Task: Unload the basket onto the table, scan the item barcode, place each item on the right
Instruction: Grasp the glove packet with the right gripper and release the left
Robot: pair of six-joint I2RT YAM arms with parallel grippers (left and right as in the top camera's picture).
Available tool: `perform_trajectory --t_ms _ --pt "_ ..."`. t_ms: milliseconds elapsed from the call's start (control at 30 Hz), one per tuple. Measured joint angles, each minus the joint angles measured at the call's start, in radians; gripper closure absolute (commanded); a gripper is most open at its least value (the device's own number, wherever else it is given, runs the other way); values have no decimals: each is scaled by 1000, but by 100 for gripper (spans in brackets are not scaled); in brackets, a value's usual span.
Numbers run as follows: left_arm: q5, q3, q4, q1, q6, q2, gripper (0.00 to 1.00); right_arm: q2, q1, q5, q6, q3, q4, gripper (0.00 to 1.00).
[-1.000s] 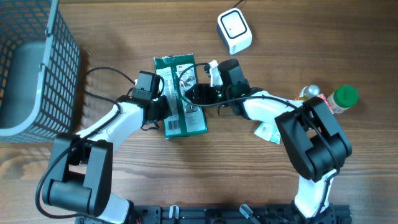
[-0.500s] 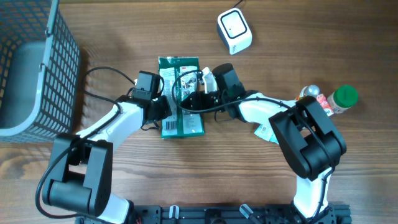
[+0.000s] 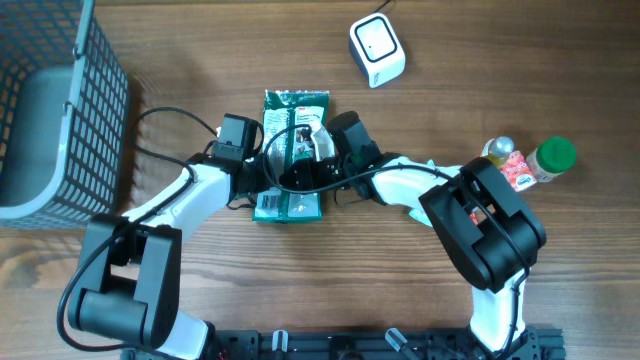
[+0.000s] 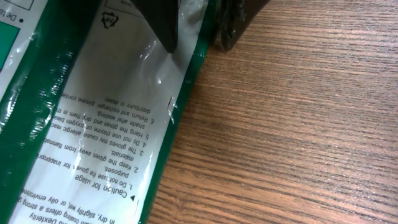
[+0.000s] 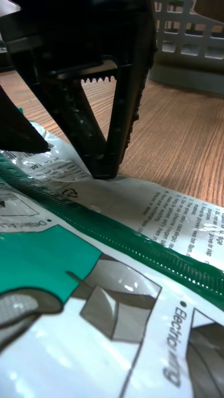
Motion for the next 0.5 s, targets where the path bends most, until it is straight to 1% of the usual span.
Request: perform_trajectory --t_ms 67,100,133,267,333,400,433,467,500 --pt "0 0 0 0 0 0 85 0 1 2 2 0 -1 67" --pt "0 0 0 0 0 0 83 3 1 0 3 -3 -1 74" --pt "0 0 0 0 0 0 82 5 2 2 3 -4 -1 77" --pt "-1 0 4 0 0 0 80 13 2 5 4 -5 -1 82" --pt "-3 0 5 2 1 0 76 13 2 5 4 -5 -2 84" --pt "-8 1 2 11 1 -4 72 15 2 5 3 -5 -4 90" --pt "-11 2 -1 21 1 -9 69 15 2 5 3 -5 -5 91" --pt "-16 4 -3 34 1 -18 63 15 3 5 5 -5 -5 91" --pt "-18 7 -2 48 0 -33 54 15 3 5 4 -5 -6 90"
